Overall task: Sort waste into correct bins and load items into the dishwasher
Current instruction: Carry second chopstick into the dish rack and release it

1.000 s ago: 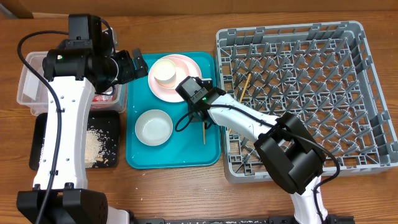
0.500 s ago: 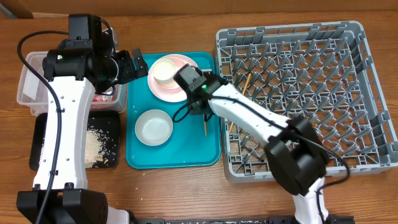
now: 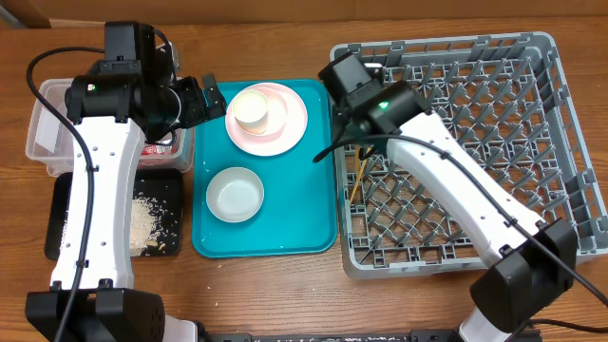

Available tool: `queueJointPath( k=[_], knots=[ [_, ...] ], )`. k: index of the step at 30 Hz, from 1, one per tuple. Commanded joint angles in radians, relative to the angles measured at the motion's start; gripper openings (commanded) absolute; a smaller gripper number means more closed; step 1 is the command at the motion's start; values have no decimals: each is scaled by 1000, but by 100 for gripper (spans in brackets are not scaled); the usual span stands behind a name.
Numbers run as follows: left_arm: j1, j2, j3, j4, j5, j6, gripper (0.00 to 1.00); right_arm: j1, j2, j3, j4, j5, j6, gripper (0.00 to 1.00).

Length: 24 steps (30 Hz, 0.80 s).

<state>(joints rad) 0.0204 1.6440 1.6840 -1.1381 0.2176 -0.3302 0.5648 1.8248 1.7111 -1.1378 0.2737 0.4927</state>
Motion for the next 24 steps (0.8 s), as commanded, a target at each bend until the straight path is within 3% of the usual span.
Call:
queueJointPath(
  k=[1, 20, 24],
  knots=[
    [-2, 6, 13, -3, 9, 13, 100, -24, -5, -15, -2, -9, -26, 4],
    [-2, 6, 13, -3, 9, 12, 100, -27, 0, -170, 82, -64, -21, 4],
    [-2, 6, 13, -3, 9, 13, 100, -27, 0, -172, 89, -89, -22, 8]
  ],
)
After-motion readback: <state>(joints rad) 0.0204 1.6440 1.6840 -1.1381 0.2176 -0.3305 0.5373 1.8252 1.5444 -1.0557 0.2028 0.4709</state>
